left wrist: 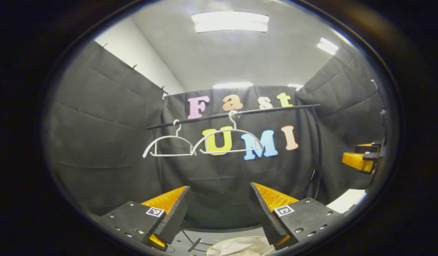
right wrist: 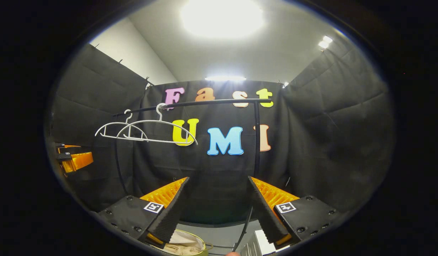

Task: Grasp the clothes on the hanger with both hands and then place them into the laundry hamper below.

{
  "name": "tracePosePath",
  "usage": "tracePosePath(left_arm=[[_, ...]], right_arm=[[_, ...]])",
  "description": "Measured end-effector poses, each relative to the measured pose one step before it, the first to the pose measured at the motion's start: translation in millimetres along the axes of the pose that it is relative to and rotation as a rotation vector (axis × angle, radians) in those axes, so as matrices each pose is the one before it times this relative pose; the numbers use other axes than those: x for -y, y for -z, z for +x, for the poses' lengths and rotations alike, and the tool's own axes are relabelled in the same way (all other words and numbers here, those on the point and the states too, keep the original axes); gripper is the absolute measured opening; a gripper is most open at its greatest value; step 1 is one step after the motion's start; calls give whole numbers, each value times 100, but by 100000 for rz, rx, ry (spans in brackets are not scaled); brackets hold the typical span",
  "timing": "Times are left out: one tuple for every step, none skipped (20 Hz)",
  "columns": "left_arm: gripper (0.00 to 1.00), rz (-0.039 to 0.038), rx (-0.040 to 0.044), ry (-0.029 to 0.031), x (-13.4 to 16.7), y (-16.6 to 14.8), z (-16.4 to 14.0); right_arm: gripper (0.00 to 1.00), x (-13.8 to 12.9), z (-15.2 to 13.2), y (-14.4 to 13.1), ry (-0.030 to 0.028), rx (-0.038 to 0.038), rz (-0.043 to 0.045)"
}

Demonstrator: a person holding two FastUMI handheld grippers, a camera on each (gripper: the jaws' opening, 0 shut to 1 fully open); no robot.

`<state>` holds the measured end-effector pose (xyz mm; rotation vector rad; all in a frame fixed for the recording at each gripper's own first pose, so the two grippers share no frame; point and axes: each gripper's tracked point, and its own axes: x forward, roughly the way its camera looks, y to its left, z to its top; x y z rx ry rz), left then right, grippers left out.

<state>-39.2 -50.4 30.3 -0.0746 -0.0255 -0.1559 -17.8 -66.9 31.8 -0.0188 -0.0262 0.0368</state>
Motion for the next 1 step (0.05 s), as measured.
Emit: tracePosePath(left_arm=[[96,-103,-127,-84,-51,88,-273]], right_arm=[[99,-31,152,-78,137,151,-79]])
